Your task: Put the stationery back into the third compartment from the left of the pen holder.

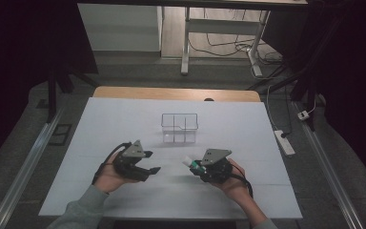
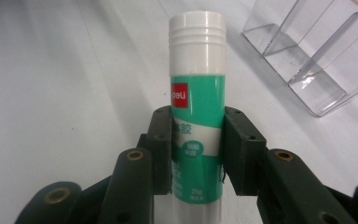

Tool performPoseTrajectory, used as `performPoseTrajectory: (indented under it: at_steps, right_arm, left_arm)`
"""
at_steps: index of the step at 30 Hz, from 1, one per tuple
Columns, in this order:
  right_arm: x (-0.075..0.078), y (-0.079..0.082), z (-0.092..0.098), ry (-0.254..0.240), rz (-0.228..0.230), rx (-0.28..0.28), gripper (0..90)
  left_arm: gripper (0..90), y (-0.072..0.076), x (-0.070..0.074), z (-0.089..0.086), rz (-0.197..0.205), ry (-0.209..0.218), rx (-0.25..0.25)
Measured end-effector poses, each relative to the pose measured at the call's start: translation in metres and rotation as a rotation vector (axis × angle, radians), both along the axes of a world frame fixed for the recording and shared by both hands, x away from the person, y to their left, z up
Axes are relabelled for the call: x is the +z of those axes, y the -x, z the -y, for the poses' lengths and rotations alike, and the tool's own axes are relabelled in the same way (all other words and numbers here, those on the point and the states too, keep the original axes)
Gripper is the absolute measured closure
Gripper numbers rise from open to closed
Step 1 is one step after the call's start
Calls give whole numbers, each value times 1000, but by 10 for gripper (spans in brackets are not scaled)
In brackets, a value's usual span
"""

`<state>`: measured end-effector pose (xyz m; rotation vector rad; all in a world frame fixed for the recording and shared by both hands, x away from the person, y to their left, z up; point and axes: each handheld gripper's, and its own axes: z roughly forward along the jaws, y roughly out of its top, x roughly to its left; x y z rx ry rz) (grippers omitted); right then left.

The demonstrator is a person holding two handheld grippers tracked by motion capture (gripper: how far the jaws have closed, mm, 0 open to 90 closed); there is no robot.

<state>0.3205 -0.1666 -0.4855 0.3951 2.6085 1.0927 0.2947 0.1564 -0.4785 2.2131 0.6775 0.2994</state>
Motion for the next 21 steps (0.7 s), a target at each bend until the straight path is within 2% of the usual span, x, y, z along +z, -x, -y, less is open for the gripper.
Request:
performPoseTrajectory:
  at_steps: [3, 7, 13, 18, 21]
  right_arm:
    - [1, -1, 1, -15, -6, -11, 654]
    - [1, -3, 5, -20, -6, -25, 654]
    - [2, -4, 9, -35, -4, -43, 654]
    - [2, -6, 13, -76, -6, -68, 653]
    - [3, -9, 18, -105, -16, -81, 653]
  left_arm:
    - [340, 4, -2, -19, 10, 11, 51]
    - [342, 9, -8, -33, 22, 17, 92]
    - [337, 14, -16, -44, 20, -1, 114]
    - [334, 18, -21, -57, 27, -15, 145]
    - [334, 19, -24, -67, 20, -7, 172]
